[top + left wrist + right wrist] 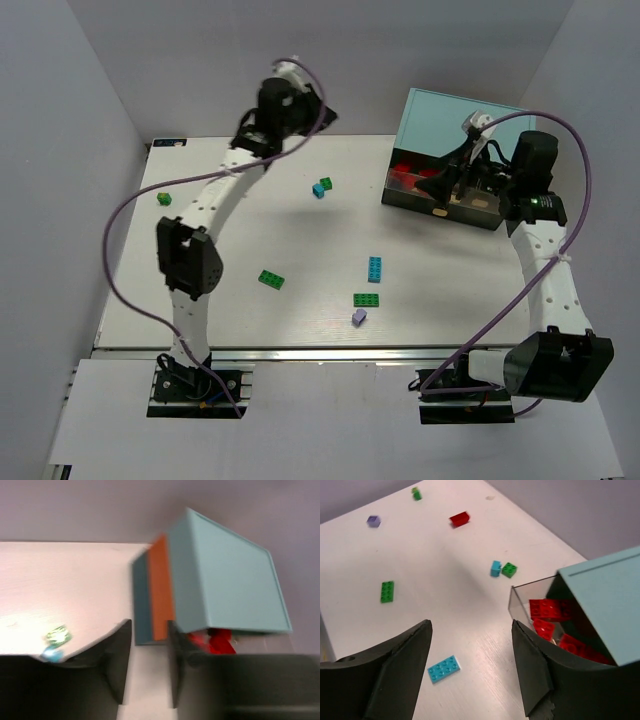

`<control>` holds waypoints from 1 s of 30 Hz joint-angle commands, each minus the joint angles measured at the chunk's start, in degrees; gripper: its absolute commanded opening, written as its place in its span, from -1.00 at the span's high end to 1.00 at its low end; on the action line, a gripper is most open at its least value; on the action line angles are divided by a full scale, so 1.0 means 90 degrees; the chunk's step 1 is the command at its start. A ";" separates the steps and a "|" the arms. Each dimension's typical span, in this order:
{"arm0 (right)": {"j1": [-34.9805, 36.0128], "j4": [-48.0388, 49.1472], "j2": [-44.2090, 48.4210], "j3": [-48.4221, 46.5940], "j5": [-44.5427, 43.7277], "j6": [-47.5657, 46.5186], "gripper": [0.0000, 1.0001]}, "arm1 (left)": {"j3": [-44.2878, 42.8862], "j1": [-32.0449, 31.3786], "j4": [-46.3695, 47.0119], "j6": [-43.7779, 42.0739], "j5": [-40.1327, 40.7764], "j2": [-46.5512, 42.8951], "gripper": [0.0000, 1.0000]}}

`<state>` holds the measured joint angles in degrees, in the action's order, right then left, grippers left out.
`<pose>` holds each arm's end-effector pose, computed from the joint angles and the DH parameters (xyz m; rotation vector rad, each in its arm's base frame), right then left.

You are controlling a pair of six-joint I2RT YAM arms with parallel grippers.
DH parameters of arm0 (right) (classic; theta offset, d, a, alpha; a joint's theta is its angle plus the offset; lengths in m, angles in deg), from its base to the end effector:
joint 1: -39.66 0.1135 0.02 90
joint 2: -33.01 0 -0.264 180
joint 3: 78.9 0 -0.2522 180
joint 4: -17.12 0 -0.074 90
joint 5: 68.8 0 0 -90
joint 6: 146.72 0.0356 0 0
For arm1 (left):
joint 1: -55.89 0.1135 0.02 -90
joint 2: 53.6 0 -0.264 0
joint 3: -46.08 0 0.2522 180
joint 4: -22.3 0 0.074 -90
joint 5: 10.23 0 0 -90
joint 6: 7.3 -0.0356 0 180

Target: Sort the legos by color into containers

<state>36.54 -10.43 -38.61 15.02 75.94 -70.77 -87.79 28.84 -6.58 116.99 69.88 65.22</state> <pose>0.2742 0.0142 0.4056 -0.8134 1.5418 0.6342 0.4396 -0.2313 0.3842 0.0086 1.9058 -0.9016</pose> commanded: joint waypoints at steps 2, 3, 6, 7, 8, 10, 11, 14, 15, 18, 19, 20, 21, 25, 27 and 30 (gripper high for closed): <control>0.0315 -0.1368 -0.0363 -0.0627 0.0375 -0.1183 -0.46 | 0.1018 0.1158 -0.1608 -0.0283 0.0551 -0.1043 -0.18; 0.0336 -0.1418 -0.0363 -0.0618 0.0257 -0.1319 -0.46 | 0.1206 0.1314 -0.1747 -0.0361 0.0581 -0.1103 -0.31; 0.0687 -0.1437 -0.0353 -0.0559 -0.0211 -0.1398 -0.45 | 0.1792 0.1793 -0.2100 -0.0810 0.1000 -0.1240 -0.52; 0.0727 -0.1505 -0.0382 -0.0569 -0.0281 -0.1389 -0.44 | 0.1890 0.1881 -0.2148 -0.0927 0.1291 -0.1250 -0.55; 0.0785 -0.1525 -0.0421 -0.0578 -0.0340 -0.1379 -0.43 | 0.1949 0.1940 -0.2245 -0.1209 0.1478 -0.1230 -0.58; 0.0863 -0.1535 -0.0500 -0.0598 -0.0457 -0.1301 -0.42 | 0.1862 0.1999 -0.2353 -0.1532 0.2005 -0.0997 -0.59; 0.0883 -0.1468 -0.0510 -0.0579 -0.0506 -0.1253 -0.42 | 0.1765 0.1999 -0.2383 -0.1795 0.2104 -0.0880 -0.61; 0.0990 -0.1418 -0.0510 -0.0530 -0.0516 -0.1155 -0.43 | 0.1560 0.1999 -0.2451 -0.2070 0.2494 -0.0392 -0.65; 0.1020 -0.1428 -0.0519 -0.0530 -0.0516 -0.1145 -0.44 | 0.1395 0.1999 -0.2461 -0.2119 0.2592 -0.0139 -0.65; 0.1078 -0.1476 -0.0510 -0.0530 -0.0555 -0.1164 -0.47 | 0.1140 0.1999 -0.2451 -0.2207 0.2826 0.0253 -0.70; 0.1088 -0.1506 -0.0519 -0.0530 -0.0574 -0.1184 -0.47 | 0.1081 0.1999 -0.2442 -0.2227 0.2885 0.0486 -0.70; 0.1098 -0.1545 -0.0519 -0.0559 -0.0603 -0.1232 -0.47 | 0.1051 0.1999 -0.2413 -0.2266 0.2944 0.0576 -0.71; 0.1098 -0.1622 -0.0539 -0.0569 -0.0623 -0.1271 -0.48 | 0.1012 0.1999 -0.2383 -0.2286 0.3022 0.0673 -0.71; 0.1108 -0.1750 -0.0549 -0.0569 -0.0662 -0.1408 -0.50 | 0.0895 0.1999 -0.2334 -0.2364 0.3208 0.1073 -0.71; 0.1098 -0.1740 -0.0568 -0.0559 -0.0682 -0.1438 -0.50 | 0.0905 0.1999 -0.2325 -0.2374 0.3247 0.1162 -0.72; 0.1108 -0.1750 -0.0617 -0.0569 -0.0672 -0.1399 -0.50 | 0.0914 0.1999 -0.2256 -0.2383 0.3170 0.1318 -0.71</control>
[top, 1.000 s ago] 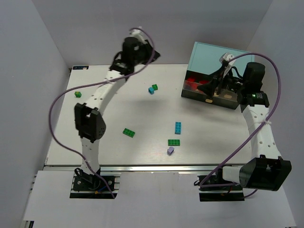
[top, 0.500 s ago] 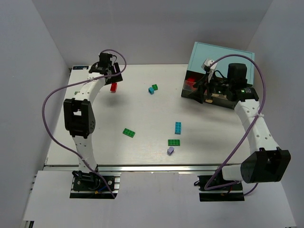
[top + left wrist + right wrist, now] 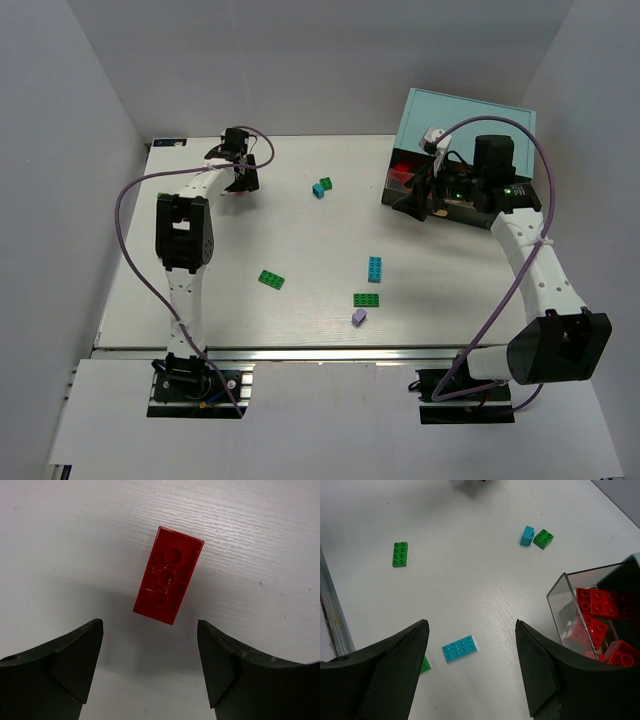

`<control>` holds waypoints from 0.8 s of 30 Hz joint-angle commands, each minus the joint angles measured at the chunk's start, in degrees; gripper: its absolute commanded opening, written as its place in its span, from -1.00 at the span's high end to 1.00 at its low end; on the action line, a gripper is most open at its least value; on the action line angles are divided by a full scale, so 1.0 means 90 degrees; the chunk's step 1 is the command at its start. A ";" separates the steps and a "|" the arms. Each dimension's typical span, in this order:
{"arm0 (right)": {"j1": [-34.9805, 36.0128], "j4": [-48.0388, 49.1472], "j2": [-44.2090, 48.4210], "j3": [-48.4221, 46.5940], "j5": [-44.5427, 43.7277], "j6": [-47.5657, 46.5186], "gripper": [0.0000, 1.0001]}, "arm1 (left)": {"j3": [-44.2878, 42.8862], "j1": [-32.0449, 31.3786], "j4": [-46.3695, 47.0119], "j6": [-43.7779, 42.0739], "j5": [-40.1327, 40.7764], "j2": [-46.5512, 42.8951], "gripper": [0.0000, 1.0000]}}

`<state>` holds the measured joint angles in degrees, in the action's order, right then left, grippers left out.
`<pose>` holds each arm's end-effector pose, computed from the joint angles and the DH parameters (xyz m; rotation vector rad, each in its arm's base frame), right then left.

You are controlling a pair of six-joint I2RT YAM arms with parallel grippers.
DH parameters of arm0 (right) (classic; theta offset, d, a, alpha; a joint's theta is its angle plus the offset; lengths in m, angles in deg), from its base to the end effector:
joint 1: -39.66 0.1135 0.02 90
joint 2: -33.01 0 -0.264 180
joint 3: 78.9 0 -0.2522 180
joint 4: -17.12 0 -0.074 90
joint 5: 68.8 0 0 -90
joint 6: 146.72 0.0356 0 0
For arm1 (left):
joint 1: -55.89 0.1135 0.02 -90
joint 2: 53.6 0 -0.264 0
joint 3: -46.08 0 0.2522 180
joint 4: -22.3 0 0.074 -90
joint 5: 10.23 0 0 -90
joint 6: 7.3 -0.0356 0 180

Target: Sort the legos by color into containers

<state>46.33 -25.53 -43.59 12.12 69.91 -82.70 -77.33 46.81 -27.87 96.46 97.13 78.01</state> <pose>0.2843 0.0602 0.3752 -1.0105 1.6887 0.6665 0.4970 -0.0687 0.1830 -0.2129 2.5272 0.2371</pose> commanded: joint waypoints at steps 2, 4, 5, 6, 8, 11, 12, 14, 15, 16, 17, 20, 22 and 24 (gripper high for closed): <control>0.0020 -0.0072 -0.0083 -0.0255 0.0008 -0.0063 -0.50 | -0.0297 0.0003 0.0109 -0.0084 0.0121 -0.0024 -0.70; 0.0010 -0.0072 -0.0083 -0.0265 0.0008 -0.0082 -0.51 | -0.0346 0.0003 0.0158 -0.0093 0.0082 0.0093 -0.69; 0.0000 -0.0111 -0.0083 -0.0265 -0.0011 -0.0102 -0.51 | -0.0404 0.0003 0.0187 -0.0093 0.0015 0.0132 -0.67; 0.0010 -0.0121 -0.0083 -0.0275 -0.0031 -0.0121 -0.51 | -0.0434 0.0003 0.0207 -0.0103 -0.0025 0.0210 -0.65; 0.0010 -0.0169 -0.0083 -0.0294 -0.0080 -0.0151 -0.51 | -0.0541 0.0003 0.0265 -0.0113 -0.0083 0.0278 -0.61; -0.0009 -0.0247 -0.0112 -0.0333 -0.0090 -0.0151 -0.51 | -0.0659 0.0003 0.0353 -0.0093 -0.0093 0.0415 -0.58; 0.0000 -0.0286 -0.0112 -0.0334 -0.0090 -0.0151 -0.51 | -0.0727 0.0003 0.0382 -0.0093 -0.0132 0.0483 -0.55; 0.0000 -0.0306 -0.0102 -0.0363 -0.0090 -0.0151 -0.50 | -0.0776 0.0003 0.0499 -0.0103 -0.0162 0.0542 -0.51; 0.0010 -0.0355 -0.0083 -0.0363 -0.0099 -0.0151 -0.50 | -0.0834 0.0003 0.0567 -0.0103 -0.0210 0.0572 -0.45; 0.0010 -0.0365 -0.0073 -0.0373 -0.0109 -0.0180 -0.50 | -0.0873 0.0003 0.0597 -0.0093 -0.0201 0.0620 -0.43; 0.0010 -0.0375 -0.0044 -0.0373 -0.0119 -0.0199 -0.51 | -0.0912 0.0003 0.0617 -0.0103 -0.0182 0.0659 -0.41; 0.0010 -0.0462 0.0005 -0.0392 -0.0177 -0.0268 -0.50 | -0.0981 0.0003 0.0646 -0.0064 -0.0191 0.0728 -0.28; 0.0000 -0.0492 0.0034 -0.0382 -0.0226 -0.0258 -0.50 | -0.0952 0.0003 0.0617 -0.0006 -0.0123 0.0718 -0.05; 0.0000 -0.0482 0.0073 -0.0353 -0.0226 -0.0239 -0.49 | -0.0942 0.0003 0.0598 0.0053 -0.0094 0.0640 0.13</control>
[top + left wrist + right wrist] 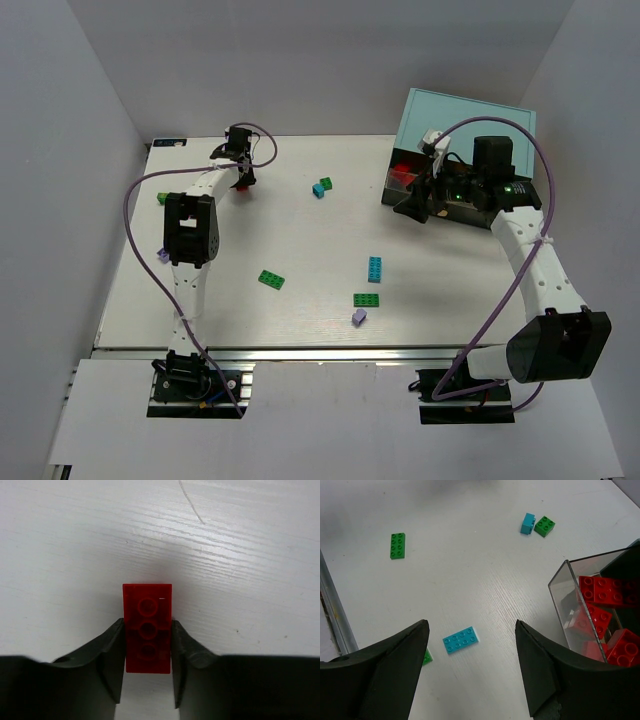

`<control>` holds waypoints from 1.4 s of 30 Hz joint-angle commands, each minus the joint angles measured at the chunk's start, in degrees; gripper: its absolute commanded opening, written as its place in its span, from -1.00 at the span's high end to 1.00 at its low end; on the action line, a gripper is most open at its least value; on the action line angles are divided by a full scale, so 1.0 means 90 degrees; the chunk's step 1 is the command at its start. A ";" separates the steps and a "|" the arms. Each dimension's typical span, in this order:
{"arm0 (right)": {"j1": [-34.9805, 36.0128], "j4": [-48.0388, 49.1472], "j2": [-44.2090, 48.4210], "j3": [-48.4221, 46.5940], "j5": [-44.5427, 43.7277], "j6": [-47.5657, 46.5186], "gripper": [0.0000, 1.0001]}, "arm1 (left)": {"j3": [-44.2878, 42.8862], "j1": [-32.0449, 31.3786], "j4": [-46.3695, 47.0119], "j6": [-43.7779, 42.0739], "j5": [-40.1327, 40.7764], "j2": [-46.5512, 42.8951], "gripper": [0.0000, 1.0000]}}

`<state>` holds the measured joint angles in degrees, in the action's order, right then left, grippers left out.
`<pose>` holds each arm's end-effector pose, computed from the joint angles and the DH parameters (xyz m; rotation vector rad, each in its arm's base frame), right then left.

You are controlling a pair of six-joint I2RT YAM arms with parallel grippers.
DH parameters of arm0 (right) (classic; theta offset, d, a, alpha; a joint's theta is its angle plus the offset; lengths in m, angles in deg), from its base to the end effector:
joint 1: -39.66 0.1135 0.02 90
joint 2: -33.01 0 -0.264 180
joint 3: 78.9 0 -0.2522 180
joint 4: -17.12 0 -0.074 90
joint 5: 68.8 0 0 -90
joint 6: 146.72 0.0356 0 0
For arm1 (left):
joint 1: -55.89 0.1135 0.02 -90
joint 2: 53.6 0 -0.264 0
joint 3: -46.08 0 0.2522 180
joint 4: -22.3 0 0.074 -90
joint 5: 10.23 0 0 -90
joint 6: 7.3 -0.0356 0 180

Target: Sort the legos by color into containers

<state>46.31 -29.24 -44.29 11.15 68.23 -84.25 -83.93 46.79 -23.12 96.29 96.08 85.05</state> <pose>0.2848 0.0594 0.3717 -1.0145 1.7435 0.6503 0.5259 -0.0741 0.1625 -0.2113 2.4612 0.1893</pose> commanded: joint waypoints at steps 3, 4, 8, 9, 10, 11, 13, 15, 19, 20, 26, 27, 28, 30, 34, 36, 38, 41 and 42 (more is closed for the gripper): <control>0.0003 0.0009 0.0229 -0.0168 -0.0030 0.0031 -0.49 | -0.0238 0.0006 0.0012 0.0277 -0.0035 -0.0356 0.48; 0.0012 0.0096 0.0268 -0.0158 -0.0097 0.0070 -0.48 | -0.0267 0.0006 0.0022 0.0374 -0.0152 -0.0434 0.61; -0.0017 0.1285 0.0473 0.0134 -0.1277 0.1113 -0.15 | 0.0499 -0.0315 0.0858 0.0541 -0.1756 -0.1350 0.73; -0.0036 0.1511 0.0512 0.0202 -0.1570 0.1376 0.22 | 0.0852 -0.0375 0.1693 0.0657 -0.2305 -0.1962 0.74; -0.0046 0.1677 0.0590 0.0242 -0.2066 0.1640 0.47 | 0.1223 -0.0453 0.2078 0.0910 -0.2717 -0.2268 0.81; -0.0036 0.1988 0.0620 0.0242 -0.2216 0.1778 0.69 | 0.1797 -0.0618 0.2508 0.1048 -0.3417 -0.2532 0.86; -0.0066 0.2283 0.0756 0.0291 -0.2450 0.2051 1.00 | 0.1969 -0.0785 0.3126 0.1330 -0.4085 -0.2963 0.88; -0.0104 0.2683 0.0892 0.0339 -0.2529 0.2228 1.00 | 0.1930 -0.1087 0.3438 0.1449 -0.5000 -0.3052 0.88; -0.0134 0.2978 0.0932 0.0301 -0.2793 0.2668 1.00 | 0.1560 -0.1644 0.3801 0.1625 -0.5631 -0.3004 0.90; -0.0144 0.2968 0.0923 0.0281 -0.2793 0.2784 1.00 | 0.1462 -0.1751 0.3869 0.1596 -0.5680 -0.2984 0.90; -0.0261 0.2948 0.1020 0.0427 -0.2832 0.2883 1.00 | 0.0145 -0.2367 0.3889 0.1001 -0.5778 -0.2293 0.88; -0.0300 0.2948 0.1098 0.0447 -0.2842 0.2844 1.00 | -0.0051 -0.2367 0.3928 0.0971 -0.5787 -0.2174 0.88; -0.0310 0.2948 0.1127 0.0476 -0.2881 0.2834 1.00 | -0.0265 -0.2541 0.4044 0.0884 -0.5817 -0.2076 0.89; -0.0358 0.2939 0.1225 0.0564 -0.2939 0.2824 1.00 | -0.0316 -0.2679 0.4512 0.0854 -0.5710 -0.1891 0.91; -0.0437 0.2948 0.1371 0.0701 -0.2950 0.2834 1.00 | -0.0832 -0.2904 0.4544 0.0805 -0.5436 -0.1374 0.91; -0.0476 0.2978 0.1459 0.0779 -0.2969 0.2834 1.00 | -0.1223 -0.2973 0.4445 0.0863 -0.5329 -0.1070 0.90; -0.0505 0.2997 0.1489 0.0818 -0.2989 0.2834 1.00 | -0.1341 -0.3099 0.4513 0.0873 -0.5183 -0.0963 0.88; -0.0564 0.2988 0.1479 0.0838 -0.2989 0.2854 1.00 | -0.1429 -0.3168 0.4533 0.0873 -0.5017 -0.0826 0.83; -0.0573 0.2997 0.1470 0.0828 -0.2969 0.2863 1.00 | -0.1449 -0.3168 0.4514 0.0873 -0.4997 -0.0806 0.83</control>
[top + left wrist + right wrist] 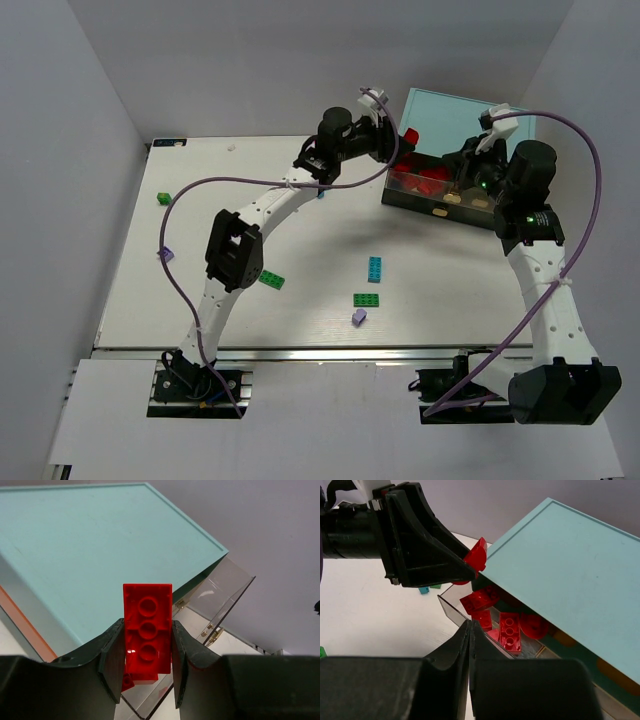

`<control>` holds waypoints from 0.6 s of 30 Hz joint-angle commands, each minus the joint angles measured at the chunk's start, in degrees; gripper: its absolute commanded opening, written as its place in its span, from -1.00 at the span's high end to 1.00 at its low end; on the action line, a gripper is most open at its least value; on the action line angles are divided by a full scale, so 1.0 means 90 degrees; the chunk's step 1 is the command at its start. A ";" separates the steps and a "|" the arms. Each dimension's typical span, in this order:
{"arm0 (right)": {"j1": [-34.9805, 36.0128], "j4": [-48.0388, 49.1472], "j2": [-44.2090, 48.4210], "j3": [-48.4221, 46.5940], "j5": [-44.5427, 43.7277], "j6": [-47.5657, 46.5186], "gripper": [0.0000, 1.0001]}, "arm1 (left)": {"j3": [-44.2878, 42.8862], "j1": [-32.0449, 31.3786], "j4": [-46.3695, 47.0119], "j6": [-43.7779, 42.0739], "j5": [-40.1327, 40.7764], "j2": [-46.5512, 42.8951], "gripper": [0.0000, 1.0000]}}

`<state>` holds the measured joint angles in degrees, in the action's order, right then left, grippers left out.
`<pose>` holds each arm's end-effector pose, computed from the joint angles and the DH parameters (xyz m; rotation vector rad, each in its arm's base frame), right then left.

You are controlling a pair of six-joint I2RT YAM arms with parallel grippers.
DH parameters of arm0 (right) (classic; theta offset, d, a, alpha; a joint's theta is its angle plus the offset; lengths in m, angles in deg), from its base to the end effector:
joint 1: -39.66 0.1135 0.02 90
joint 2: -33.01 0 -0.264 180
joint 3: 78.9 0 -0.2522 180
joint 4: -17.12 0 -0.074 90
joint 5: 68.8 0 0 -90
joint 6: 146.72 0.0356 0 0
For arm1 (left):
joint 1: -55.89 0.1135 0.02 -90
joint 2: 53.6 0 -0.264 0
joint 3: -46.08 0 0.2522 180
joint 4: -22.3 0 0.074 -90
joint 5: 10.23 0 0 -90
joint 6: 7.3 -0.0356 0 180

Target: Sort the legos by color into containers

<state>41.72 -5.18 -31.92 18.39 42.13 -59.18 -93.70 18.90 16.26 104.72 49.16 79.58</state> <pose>0.2546 0.0219 0.4212 -0.3421 1.6169 0.2957 0.4330 -0.3489 0.3360 0.6621 1.5649 -1.2046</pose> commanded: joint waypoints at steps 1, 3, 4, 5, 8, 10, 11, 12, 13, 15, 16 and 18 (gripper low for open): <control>-0.0083 0.0323 0.0095 0.0034 -0.0050 0.0097 1.00 | -0.0363 -0.0069 0.0118 -0.0064 0.0227 -0.0160 0.82; -0.0102 0.0323 0.0085 0.0034 -0.0011 0.0117 1.00 | -0.0325 -0.0069 0.0040 -0.0064 0.0247 -0.0150 0.76; -0.0122 0.0323 0.0075 0.0053 0.0008 0.0117 1.00 | -0.0286 -0.0069 0.0011 -0.0064 0.0266 -0.0150 0.73; -0.0122 0.0323 0.0075 0.0063 0.0038 0.0117 1.00 | -0.0227 -0.0069 0.0011 -0.0064 0.0286 -0.0160 0.61; -0.0151 0.0323 0.0075 0.0092 0.0106 0.0088 0.97 | -0.0207 -0.0128 0.0001 -0.0015 0.0345 -0.0140 0.39; -0.0151 0.0284 0.0075 0.0092 0.0174 0.0068 0.80 | -0.0266 -0.0128 -0.0048 -0.0015 0.0432 -0.0101 0.17; -0.0171 0.0255 0.0066 0.0092 0.0233 0.0039 0.73 | -0.0285 -0.0128 -0.0048 -0.0005 0.0452 -0.0091 0.13; -0.0152 0.0226 0.0075 0.0092 0.0253 0.0039 0.68 | -0.0334 -0.0128 -0.0067 -0.0005 0.0452 -0.0082 0.06; -0.0151 0.0226 0.0085 0.0102 0.0262 0.0029 0.61 | -0.0353 -0.0128 -0.0087 0.0004 0.0442 -0.0053 0.03; -0.0151 0.0226 0.0105 0.0122 0.0321 0.0000 0.56 | -0.0373 -0.0128 -0.0087 0.0053 0.0433 -0.0052 -0.14; -0.0161 0.0216 0.0105 0.0131 0.0321 0.0009 0.53 | -0.0373 -0.0128 -0.0077 0.0063 0.0403 -0.0043 -0.14; -0.0151 0.0216 0.0105 0.0151 0.0311 0.0000 0.53 | -0.0373 -0.0128 -0.0067 0.0102 0.0364 -0.0033 -0.14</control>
<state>40.52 -5.05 -31.92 19.11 44.06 -58.81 -94.81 18.02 15.41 105.23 52.39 80.26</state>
